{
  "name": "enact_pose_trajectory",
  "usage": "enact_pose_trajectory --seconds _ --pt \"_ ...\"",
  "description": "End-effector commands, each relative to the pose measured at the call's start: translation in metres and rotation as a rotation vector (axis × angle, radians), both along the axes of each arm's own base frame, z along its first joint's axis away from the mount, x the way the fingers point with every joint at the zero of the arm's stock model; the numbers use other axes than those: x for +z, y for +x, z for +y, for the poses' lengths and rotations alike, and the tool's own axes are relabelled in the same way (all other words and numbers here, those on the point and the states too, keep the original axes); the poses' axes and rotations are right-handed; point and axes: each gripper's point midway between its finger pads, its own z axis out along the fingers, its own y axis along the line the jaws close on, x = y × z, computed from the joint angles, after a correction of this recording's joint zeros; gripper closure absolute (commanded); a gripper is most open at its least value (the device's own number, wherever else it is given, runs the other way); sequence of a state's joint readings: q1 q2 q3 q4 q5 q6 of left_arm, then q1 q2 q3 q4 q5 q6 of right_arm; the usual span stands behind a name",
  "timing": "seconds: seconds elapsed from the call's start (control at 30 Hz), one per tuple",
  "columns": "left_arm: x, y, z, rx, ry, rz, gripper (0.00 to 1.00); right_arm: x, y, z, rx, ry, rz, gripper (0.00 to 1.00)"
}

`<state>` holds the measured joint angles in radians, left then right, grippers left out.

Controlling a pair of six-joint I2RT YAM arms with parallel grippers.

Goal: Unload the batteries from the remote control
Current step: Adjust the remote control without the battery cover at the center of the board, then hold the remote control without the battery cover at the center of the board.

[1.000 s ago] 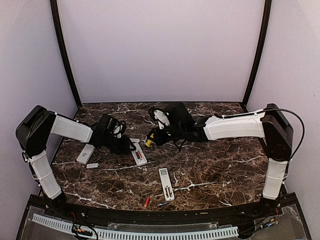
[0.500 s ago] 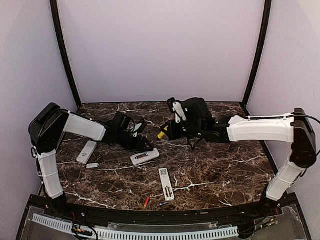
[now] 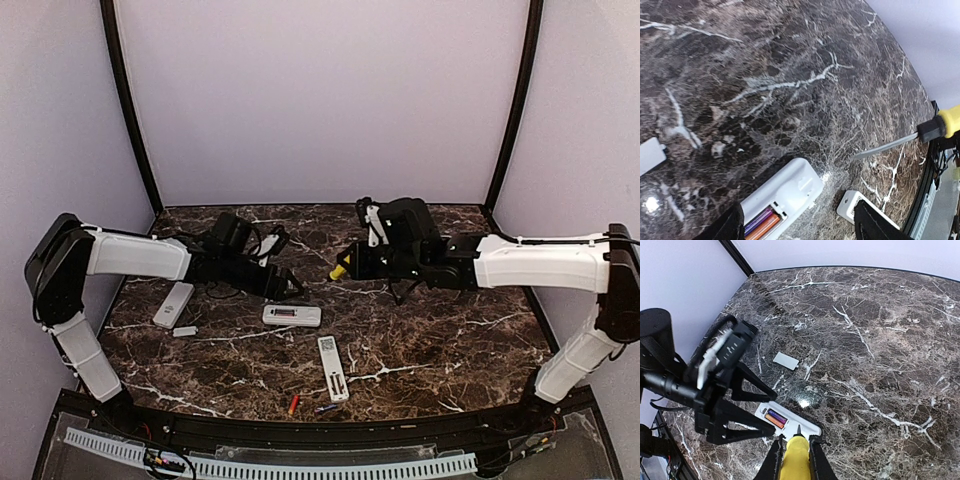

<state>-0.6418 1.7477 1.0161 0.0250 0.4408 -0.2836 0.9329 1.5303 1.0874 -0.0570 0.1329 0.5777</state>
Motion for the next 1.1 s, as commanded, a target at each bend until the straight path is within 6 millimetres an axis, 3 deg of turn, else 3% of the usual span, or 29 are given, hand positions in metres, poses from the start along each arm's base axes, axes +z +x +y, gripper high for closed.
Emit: enact_pose_trajectory --seconds 0.0,0.17,0.47,0.73,1.07 --pt "-0.002 0.004 0.045 0.165 0.083 0.078 0.25 -0.014 0.002 0.009 -0.031 0.013 0.066 1.0" --pt "-0.017 0.002 0.069 0.311 0.038 0.23 0.33 -0.027 0.003 0.025 -0.064 0.023 0.144 1.0" --pt "-0.035 -0.006 0.068 0.346 -0.008 0.312 0.41 -0.038 0.002 0.053 -0.094 -0.015 0.21 1.0" --pt "-0.049 -0.009 0.07 0.337 0.023 0.319 0.54 -0.051 0.003 0.058 -0.157 -0.104 0.225 1.0" --pt "-0.06 -0.008 0.066 0.319 0.027 0.332 0.57 -0.057 0.004 0.07 -0.169 -0.144 0.228 1.0"
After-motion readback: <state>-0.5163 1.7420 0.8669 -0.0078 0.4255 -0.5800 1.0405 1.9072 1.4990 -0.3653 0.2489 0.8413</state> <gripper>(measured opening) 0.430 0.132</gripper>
